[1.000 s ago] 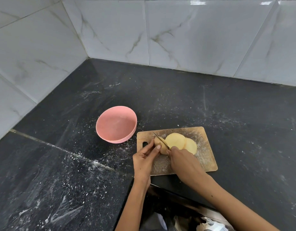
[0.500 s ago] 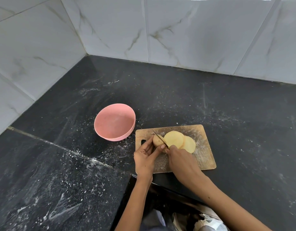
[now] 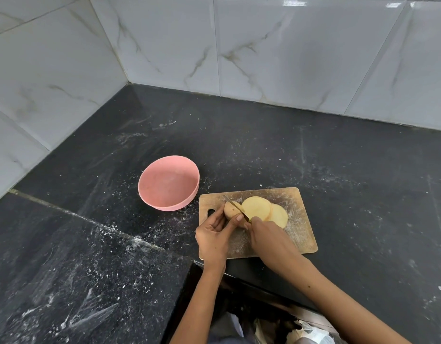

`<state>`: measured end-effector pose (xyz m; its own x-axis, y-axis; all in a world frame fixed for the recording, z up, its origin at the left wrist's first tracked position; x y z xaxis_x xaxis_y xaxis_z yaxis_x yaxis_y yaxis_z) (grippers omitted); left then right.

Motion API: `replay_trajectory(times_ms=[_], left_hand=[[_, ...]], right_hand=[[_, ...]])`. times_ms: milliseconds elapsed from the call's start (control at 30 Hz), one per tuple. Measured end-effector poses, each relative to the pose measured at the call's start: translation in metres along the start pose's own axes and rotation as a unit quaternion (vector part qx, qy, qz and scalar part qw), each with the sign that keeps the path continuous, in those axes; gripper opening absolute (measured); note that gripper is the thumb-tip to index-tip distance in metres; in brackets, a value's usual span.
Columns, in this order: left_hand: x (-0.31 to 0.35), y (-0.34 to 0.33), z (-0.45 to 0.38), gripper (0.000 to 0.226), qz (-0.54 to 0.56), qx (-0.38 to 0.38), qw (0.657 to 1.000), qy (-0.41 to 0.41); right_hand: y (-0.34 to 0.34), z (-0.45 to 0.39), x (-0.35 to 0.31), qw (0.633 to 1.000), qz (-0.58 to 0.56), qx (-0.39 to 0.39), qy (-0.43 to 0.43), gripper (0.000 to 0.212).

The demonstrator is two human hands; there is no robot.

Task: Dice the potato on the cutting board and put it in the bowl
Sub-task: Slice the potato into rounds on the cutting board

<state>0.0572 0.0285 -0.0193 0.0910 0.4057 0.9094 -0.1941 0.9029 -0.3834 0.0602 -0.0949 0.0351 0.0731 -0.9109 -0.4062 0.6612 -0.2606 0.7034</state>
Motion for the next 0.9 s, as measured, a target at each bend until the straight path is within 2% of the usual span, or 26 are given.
replay_trajectory(times_ms=[300,567,800,900], left_hand=[[0.000,0.002,0.001,0.055,-0.009,0.007,1.000,-0.013],[0.001,0.000,0.002,0.049,-0.032,-0.004,0.999,-0.016],[0.001,0.001,0.003,0.048,-0.034,-0.002,0.999,-0.013],[0.001,0.001,0.004,0.049,-0.037,-0.004,0.999,-0.010]], right_hand=[[-0.003,-0.005,-0.003,0.999,0.022,0.020,-0.015,0.017],[-0.009,0.002,0.005,0.999,0.037,-0.010,-0.019,0.022],[-0.007,-0.012,0.000,0.999,0.045,-0.006,-0.010,0.021],[-0.012,-0.004,0.006,0.999,0.043,-0.005,-0.015,0.027]])
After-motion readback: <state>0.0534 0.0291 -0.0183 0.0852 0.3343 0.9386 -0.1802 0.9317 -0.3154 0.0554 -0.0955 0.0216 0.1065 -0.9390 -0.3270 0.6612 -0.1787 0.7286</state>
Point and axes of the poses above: each hand's wrist, its own z-axis away from the middle knuckle, its own y-axis out of the back of the hand, x = y × z, the point moved 7 cm from there along -z, towards the middle knuckle, and after that the axes turned 15 degrees about -x, right-handed, at the moved point
